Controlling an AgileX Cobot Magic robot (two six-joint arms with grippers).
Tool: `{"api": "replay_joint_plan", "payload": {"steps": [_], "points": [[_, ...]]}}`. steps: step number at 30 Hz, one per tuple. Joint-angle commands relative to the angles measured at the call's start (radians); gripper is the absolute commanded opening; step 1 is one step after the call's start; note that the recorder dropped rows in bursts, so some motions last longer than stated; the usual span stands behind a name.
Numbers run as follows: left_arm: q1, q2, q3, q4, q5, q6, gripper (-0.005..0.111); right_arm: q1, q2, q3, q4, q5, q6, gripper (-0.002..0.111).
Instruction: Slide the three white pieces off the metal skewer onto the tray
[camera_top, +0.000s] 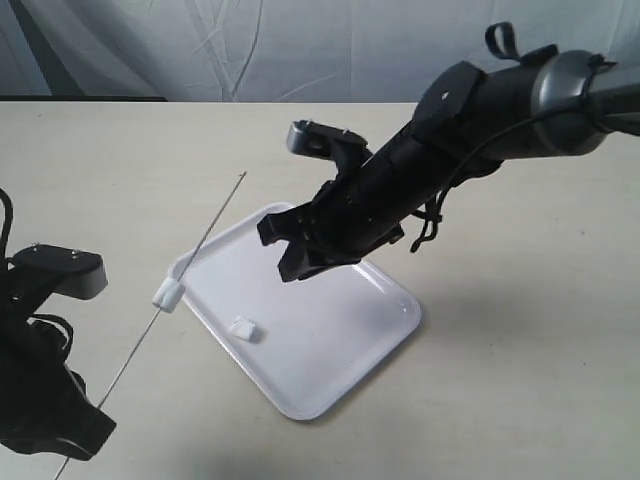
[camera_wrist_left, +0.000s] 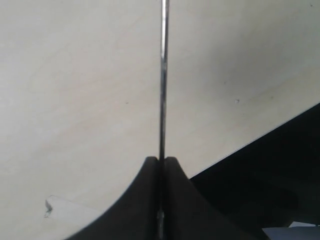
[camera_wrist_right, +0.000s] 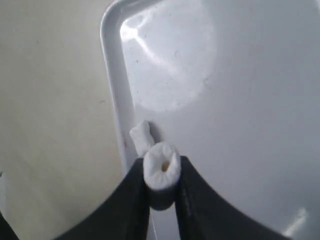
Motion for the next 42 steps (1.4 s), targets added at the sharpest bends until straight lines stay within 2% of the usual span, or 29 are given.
{"api": "replay_joint_plan", "payload": {"steps": [1, 3, 9, 13, 15, 20, 27, 36, 42], "points": [[-0.003, 0.006, -0.006, -0.016, 0.003, 0.009, 0.000, 0.038, 0.025, -0.002, 0.013, -0.070, 0.024, 0.017], [-0.003, 0.006, -0.006, -0.013, -0.006, 0.009, 0.000, 0.040, 0.025, -0.002, 0.033, -0.091, 0.024, 0.018], [-0.003, 0.006, -0.006, -0.016, -0.016, 0.009, 0.000, 0.040, 0.025, -0.002, 0.043, -0.100, 0.024, 0.037], [-0.003, 0.006, -0.006, -0.012, -0.044, 0.009, 0.000, 0.040, 0.025, -0.002, 0.077, -0.061, 0.013, 0.038], [-0.003, 0.006, -0.006, -0.007, -0.080, 0.009, 0.000, 0.040, 0.019, -0.002, 0.144, -0.001, -0.081, 0.038], [-0.003, 0.006, -0.006, -0.028, -0.186, -0.010, 0.000, 0.040, 0.019, -0.002, 0.379, 0.133, -0.274, 0.038], [-0.003, 0.006, -0.006, -0.093, -0.223, -0.006, 0.000, 0.040, 0.019, -0.002, 0.683, 0.232, -0.465, 0.038], [-0.003, 0.006, -0.006, -0.261, -0.223, 0.091, 0.000, 0.040, 0.019, -0.002, 0.723, 0.226, -0.471, 0.038], [-0.003, 0.006, -0.006, -0.253, -0.216, 0.091, 0.000, 0.040, 0.019, -0.002, 0.743, 0.224, -0.476, 0.033]]}}
